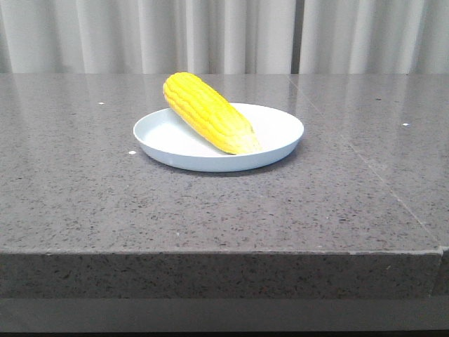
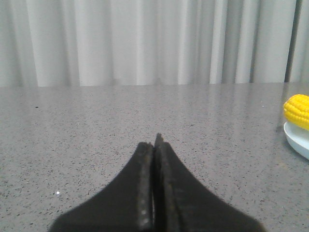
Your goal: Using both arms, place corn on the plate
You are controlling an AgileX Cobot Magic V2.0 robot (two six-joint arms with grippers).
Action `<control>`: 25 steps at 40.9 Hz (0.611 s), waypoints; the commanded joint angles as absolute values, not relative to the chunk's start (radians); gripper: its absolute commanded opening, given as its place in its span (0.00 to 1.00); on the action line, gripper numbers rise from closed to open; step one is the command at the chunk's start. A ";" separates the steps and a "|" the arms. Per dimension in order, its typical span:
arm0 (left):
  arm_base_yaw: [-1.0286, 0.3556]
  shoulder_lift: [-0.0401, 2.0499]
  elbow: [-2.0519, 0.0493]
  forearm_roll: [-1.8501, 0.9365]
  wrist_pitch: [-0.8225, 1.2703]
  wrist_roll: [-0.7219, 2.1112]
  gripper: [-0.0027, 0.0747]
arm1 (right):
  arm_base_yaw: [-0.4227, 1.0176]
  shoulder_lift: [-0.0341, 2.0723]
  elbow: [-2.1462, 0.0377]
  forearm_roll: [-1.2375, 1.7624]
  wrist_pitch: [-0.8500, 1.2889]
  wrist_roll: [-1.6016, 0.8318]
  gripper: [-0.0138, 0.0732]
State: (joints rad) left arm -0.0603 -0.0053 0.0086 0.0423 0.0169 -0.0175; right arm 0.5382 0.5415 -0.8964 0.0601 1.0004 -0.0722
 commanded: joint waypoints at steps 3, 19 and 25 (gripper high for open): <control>-0.066 -0.023 0.031 0.044 -0.065 -0.026 0.01 | 0.540 0.544 -0.922 0.056 0.933 -0.081 0.06; -0.066 -0.023 0.031 0.044 -0.065 -0.026 0.01 | 0.420 0.472 -0.785 0.056 0.786 -0.081 0.06; -0.066 -0.023 0.031 0.044 -0.065 -0.026 0.01 | 0.229 0.323 -0.528 0.059 0.449 -0.081 0.06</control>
State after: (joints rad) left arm -0.0603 -0.0053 0.0086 0.0423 0.0169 -0.0175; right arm 0.3143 0.3842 -0.6054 0.0601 0.6911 -0.0737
